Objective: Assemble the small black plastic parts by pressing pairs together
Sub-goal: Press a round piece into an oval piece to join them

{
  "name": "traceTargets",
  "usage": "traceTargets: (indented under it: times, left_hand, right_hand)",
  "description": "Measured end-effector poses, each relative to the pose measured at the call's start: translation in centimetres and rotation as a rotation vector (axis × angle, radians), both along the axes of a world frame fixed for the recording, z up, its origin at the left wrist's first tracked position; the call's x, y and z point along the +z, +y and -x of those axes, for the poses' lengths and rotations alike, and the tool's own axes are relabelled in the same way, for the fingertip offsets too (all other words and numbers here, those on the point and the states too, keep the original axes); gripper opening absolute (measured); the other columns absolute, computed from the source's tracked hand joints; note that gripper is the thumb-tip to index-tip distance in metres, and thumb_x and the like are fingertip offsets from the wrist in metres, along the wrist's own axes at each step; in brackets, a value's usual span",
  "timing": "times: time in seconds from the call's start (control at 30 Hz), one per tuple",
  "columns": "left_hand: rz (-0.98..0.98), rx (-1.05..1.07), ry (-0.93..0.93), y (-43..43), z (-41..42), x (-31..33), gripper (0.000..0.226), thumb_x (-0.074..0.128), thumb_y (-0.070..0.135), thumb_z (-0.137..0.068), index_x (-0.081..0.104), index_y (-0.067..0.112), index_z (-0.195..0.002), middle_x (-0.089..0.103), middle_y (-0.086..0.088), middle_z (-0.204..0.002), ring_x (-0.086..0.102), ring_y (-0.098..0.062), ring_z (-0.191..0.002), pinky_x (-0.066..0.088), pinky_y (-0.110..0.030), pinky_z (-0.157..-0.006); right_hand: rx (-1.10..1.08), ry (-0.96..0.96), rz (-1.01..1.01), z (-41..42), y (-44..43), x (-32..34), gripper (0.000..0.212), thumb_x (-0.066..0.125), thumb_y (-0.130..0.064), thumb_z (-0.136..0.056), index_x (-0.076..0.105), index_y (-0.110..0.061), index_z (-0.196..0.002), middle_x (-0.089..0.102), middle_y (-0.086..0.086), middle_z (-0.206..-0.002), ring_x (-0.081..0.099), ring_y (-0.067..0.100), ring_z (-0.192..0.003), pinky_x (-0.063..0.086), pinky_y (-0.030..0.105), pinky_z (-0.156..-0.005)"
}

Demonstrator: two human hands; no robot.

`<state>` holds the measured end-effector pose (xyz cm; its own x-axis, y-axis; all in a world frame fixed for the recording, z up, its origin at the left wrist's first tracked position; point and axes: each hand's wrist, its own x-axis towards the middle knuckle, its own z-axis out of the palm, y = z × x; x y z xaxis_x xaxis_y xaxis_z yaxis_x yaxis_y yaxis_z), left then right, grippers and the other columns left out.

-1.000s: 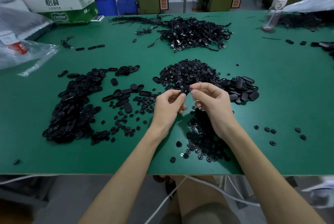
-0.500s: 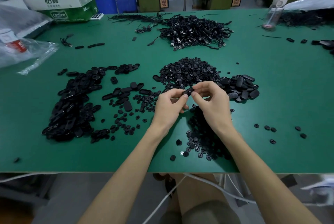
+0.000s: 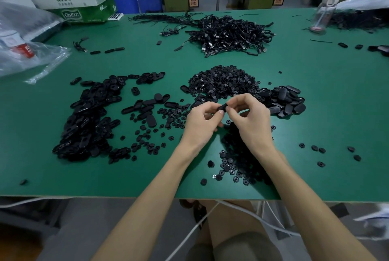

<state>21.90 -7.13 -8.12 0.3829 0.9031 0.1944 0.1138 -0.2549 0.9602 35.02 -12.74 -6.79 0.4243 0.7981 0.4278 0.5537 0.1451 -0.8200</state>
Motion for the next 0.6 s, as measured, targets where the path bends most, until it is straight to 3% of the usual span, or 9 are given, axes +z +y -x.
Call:
traceTargets:
  times: [0.23,0.4,0.6]
  left_hand:
    - [-0.001,0.016,0.007,-0.13,0.01,0.11,0.013,0.064,0.011,-0.101,0.073,0.007,-0.109,0.07,0.003,-0.076,0.065,-0.004,-0.063,0.051,-0.022,-0.06]
    - [0.015,0.046,0.025,-0.22,-0.05,0.17,0.011,0.062,0.013,-0.102,0.071,0.006,-0.102,0.067,0.0,-0.07,0.062,-0.001,-0.057,0.048,-0.019,-0.058]
    - [0.065,0.14,-0.007,0.17,0.01,0.14,0.014,0.059,0.015,-0.103,0.069,0.006,-0.101,0.068,-0.002,-0.07,0.059,-0.005,-0.055,0.049,-0.019,-0.058]
  right_hand:
    - [-0.018,-0.065,-0.048,-0.14,-0.14,-0.24,0.011,0.073,-0.002,-0.089,0.07,-0.012,-0.091,0.07,-0.005,-0.089,0.064,0.009,-0.082,0.05,0.02,-0.075]
    - [0.0,-0.181,-0.099,0.01,-0.13,-0.33,0.011,0.075,-0.002,-0.089,0.072,-0.012,-0.091,0.071,-0.003,-0.089,0.063,0.008,-0.081,0.046,0.01,-0.073]
    - [0.053,-0.26,-0.114,0.23,0.01,-0.38,0.022,0.067,0.002,-0.092,0.079,-0.013,-0.103,0.076,-0.006,-0.098,0.064,0.003,-0.09,0.047,0.007,-0.084]
